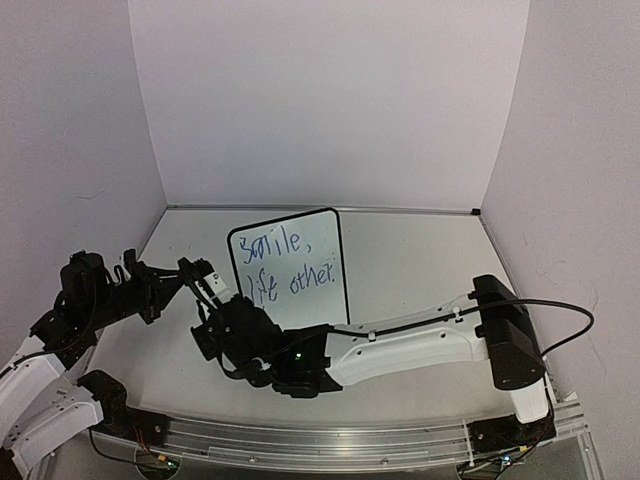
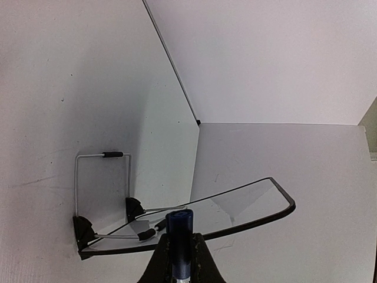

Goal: Write a sentence on the whiteboard
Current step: Insert the pen cap into the whiteboard marker.

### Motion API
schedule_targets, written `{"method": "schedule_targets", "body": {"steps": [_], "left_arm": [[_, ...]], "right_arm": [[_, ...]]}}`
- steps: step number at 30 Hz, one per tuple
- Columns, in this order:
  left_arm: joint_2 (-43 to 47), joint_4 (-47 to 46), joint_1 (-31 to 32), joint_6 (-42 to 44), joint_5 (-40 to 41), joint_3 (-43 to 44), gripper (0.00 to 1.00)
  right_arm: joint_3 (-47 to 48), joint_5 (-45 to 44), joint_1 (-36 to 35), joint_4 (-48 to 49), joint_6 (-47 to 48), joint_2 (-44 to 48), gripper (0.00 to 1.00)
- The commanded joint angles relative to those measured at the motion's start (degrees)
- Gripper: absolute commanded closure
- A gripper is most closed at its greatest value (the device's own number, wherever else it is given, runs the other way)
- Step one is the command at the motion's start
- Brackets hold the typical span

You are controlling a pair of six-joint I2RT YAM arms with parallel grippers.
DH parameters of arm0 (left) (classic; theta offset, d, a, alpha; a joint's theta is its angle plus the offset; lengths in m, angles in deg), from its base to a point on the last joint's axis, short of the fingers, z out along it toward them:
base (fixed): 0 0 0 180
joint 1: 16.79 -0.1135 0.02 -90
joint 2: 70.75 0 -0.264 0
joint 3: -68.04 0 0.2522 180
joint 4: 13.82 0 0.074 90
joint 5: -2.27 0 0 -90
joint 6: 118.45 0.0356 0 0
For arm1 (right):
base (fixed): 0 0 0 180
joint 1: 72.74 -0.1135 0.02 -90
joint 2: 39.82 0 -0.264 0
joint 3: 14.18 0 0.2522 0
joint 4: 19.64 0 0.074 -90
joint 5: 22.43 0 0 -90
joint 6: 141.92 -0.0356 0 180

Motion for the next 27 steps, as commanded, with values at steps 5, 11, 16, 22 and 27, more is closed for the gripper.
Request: {"method": "schedule_targets", "body": {"steps": [5, 11, 16, 22, 27], "left_arm": [[-0.36, -2.15, 0.15, 0.59, -1.76, 0.87, 1.0], [-0.54, -2.06, 0.15, 0.9, -2.28, 1.21, 1.0], [0.16, -1.83, 0.15, 0.58, -1.71, 1.01, 1.0], [1.28, -1.94, 0.16, 0.04, -1.48, 0.66, 1.0], [1.61, -2.83, 0.15, -0.35, -2.0, 0.24, 1.0]], "right_arm": [[3.64, -1.06, 0.74, 0.2, 0.07, -2.52, 1.0], [5.31, -1.78, 1.26, -0.14, 0.56, -3.91, 1.0], [7.57, -4.68, 1.26, -0.14, 2.54, -5.78, 1.0], [11.13, -6.86, 1.26, 1.37, 5.66, -8.76, 1.0], [13.57, -8.42, 1.26, 4.36, 8.01, -11.36, 1.0]]}}
